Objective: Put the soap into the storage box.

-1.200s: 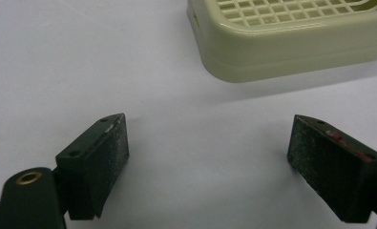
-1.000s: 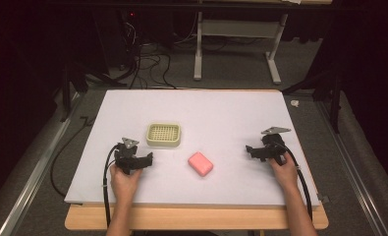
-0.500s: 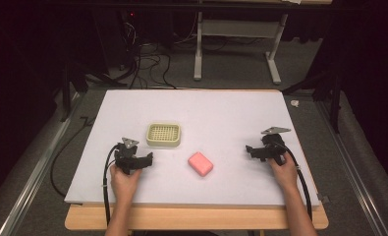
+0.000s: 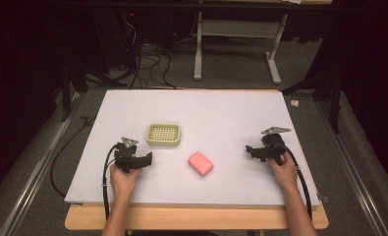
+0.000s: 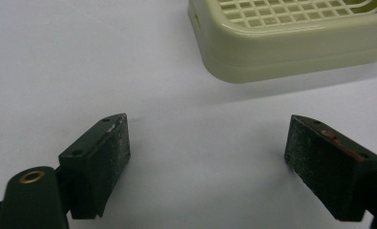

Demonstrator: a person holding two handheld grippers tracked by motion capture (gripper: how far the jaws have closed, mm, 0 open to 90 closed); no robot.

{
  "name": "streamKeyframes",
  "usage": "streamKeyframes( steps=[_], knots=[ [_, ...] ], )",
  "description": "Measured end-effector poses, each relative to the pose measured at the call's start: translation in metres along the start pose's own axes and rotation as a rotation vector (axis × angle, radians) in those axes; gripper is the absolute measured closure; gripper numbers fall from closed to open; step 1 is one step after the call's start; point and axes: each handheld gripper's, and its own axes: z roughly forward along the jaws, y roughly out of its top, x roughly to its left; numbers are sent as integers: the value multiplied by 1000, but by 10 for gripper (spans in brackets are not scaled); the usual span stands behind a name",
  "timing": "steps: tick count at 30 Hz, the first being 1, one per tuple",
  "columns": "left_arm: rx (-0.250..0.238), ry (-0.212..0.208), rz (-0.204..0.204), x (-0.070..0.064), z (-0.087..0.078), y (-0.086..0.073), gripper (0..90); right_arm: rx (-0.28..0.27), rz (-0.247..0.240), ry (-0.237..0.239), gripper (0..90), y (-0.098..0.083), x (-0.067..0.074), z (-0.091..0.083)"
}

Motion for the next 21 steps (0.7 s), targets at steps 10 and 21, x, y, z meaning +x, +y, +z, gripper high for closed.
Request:
streamKeyframes(
  steps=[10, 21],
  knots=[
    [-16, -24, -3, 1, -5, -2, 145, 0, 0, 0, 148, 0, 0, 0],
    [-54, -71, 11, -4, -18, -3, 136, 0, 0, 0, 148, 0, 0, 0]
  ],
)
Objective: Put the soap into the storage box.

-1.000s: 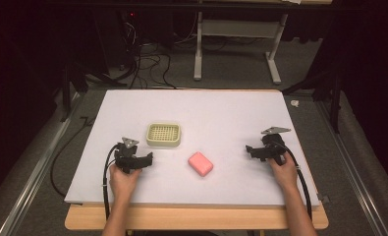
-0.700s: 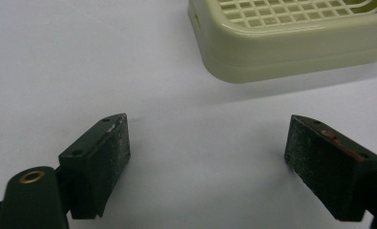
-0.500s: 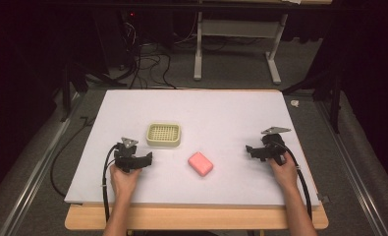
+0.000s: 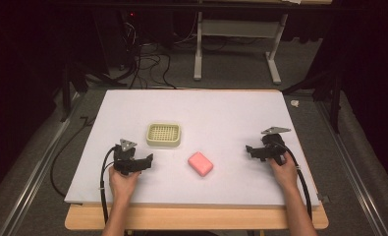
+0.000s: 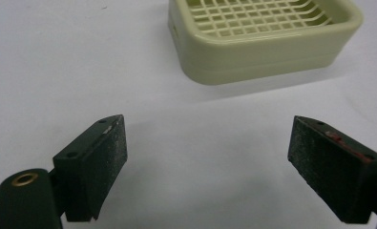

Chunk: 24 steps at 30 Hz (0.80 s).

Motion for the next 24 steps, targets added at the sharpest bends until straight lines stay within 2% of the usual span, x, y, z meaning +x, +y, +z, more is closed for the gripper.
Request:
streamKeyframes(
  steps=[10, 13, 16, 19, 24],
  knots=[
    [-27, -63, 40, -16, -13, 8, 116, 0, 0, 0, 148, 0, 0, 0],
    [-49, -86, 41, -21, -17, 9, 116, 0, -1, 0, 148, 0, 0, 0],
    [-48, -94, 65, -26, -18, 12, 116, 0, 0, 0, 148, 0, 0, 0],
    [-57, -108, 69, -33, -19, 15, 115, 0, 0, 0, 149, 0, 0, 0],
    [-61, -140, 107, -48, -18, 19, 111, 0, 0, 0, 148, 0, 0, 0]
  ],
)
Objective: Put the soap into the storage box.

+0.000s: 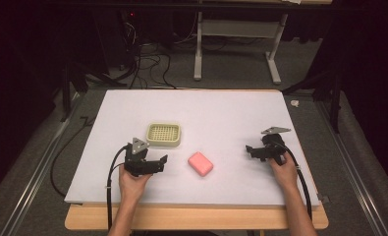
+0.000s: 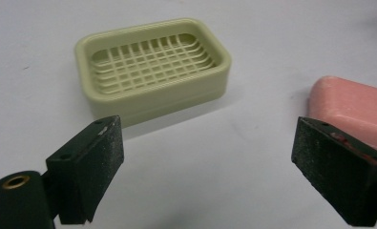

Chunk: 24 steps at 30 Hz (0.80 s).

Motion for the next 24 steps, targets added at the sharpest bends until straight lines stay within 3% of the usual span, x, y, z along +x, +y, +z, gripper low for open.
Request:
streamKeyframes(
  steps=[8, 24],
  knots=[
    [-4, -48, 42, -19, 1, 7, 102, 1, 0, 0, 148, 0, 0, 0],
    [-7, -102, 106, -51, 10, 19, 89, 0, 0, 0, 148, 0, 0, 0]
  ],
)
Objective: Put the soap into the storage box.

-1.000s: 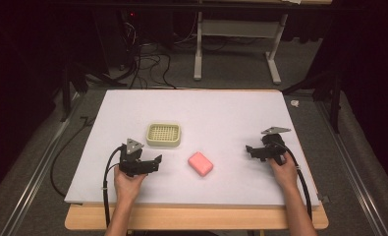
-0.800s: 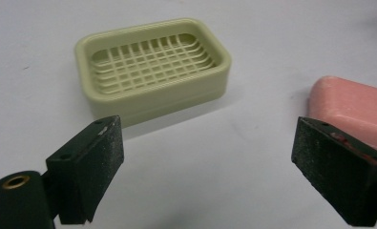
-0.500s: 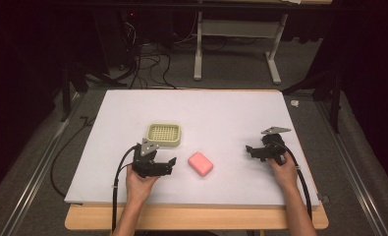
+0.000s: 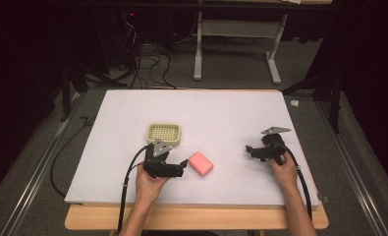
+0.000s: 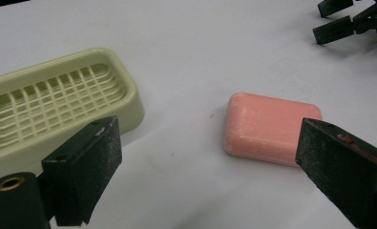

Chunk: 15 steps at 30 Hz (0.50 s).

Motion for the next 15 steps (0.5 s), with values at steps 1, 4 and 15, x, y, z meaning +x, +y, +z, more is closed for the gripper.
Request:
streamKeyframes(
  steps=[1, 4, 15],
  knots=[
    [4, -15, 10, -4, 3, 2, 87, 0, 1, 0, 148, 0, 0, 0],
    [13, -26, 30, -11, 9, 5, 84, 2, 0, 1, 148, 0, 0, 0],
    [51, -59, 73, -31, 31, 11, 63, 2, 0, 1, 148, 0, 0, 0]
  ],
)
